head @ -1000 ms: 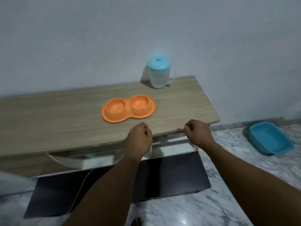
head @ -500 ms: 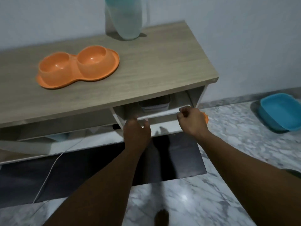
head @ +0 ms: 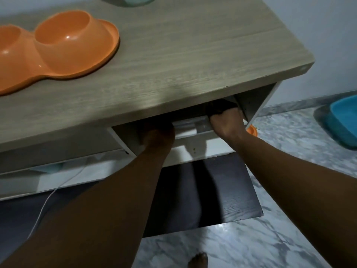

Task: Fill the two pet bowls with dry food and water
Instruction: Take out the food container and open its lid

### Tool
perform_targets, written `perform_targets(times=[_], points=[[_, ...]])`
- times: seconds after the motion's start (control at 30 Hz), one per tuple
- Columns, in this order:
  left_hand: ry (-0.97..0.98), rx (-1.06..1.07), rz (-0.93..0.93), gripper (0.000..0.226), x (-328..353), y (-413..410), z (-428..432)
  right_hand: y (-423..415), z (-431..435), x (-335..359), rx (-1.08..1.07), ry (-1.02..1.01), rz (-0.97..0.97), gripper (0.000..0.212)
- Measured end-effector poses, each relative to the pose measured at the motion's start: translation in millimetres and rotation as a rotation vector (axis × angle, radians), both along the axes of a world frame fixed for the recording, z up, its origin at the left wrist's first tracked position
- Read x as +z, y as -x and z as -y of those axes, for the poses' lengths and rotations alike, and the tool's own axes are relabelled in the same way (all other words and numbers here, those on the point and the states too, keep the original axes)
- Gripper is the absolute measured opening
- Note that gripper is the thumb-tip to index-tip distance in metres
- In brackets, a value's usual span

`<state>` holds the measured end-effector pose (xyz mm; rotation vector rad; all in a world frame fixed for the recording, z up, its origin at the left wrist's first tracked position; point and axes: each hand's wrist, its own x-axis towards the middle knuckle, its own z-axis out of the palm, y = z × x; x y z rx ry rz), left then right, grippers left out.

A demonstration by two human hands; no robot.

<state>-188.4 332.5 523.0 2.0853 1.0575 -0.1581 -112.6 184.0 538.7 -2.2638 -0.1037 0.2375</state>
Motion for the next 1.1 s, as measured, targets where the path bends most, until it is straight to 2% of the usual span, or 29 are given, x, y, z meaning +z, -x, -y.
perform_targets(times=[0.1, 0.2, 0.33, 0.47, 0.8, 0.97, 1.1], points=[[0.082, 0.104, 0.033, 0.048, 3.1, -2.8, 7.8, 2.8, -1.9, 0.8, -0.011, -0.038, 0.011, 0.014], [-0.007, 0.275, 0.099, 0.046, 5.9, 8.4, 14.4, 6.5, 2.3, -1.6, -0.039, -0.089, 0.01, 0.01], [-0.043, 0.279, 0.263, 0.028, 16.8, 32.6, 29.0, 18.5, 16.7, 3.2, -0.052, -0.103, 0.029, 0.018], [-0.155, 0.19, 0.301, 0.029, 43.8, 74.5, 53.7, 56.3, 40.5, 27.6, -0.014, -0.077, 0.047, 0.013], [-0.109, 0.218, 0.433, 0.026, 174.4, 212.3, 95.1, 178.6, 92.9, 154.2, 0.104, -0.158, 0.019, 0.025], [-0.017, 0.273, 0.499, 0.02, 248.8, 249.8, 76.4, 210.8, 74.6, 233.4, 0.153, -0.183, 0.059, 0.021], [-0.081, 0.303, 0.53, 0.027, 292.5, 266.7, 36.0, 218.9, 34.1, 280.9, 0.218, -0.187, 0.108, 0.021]])
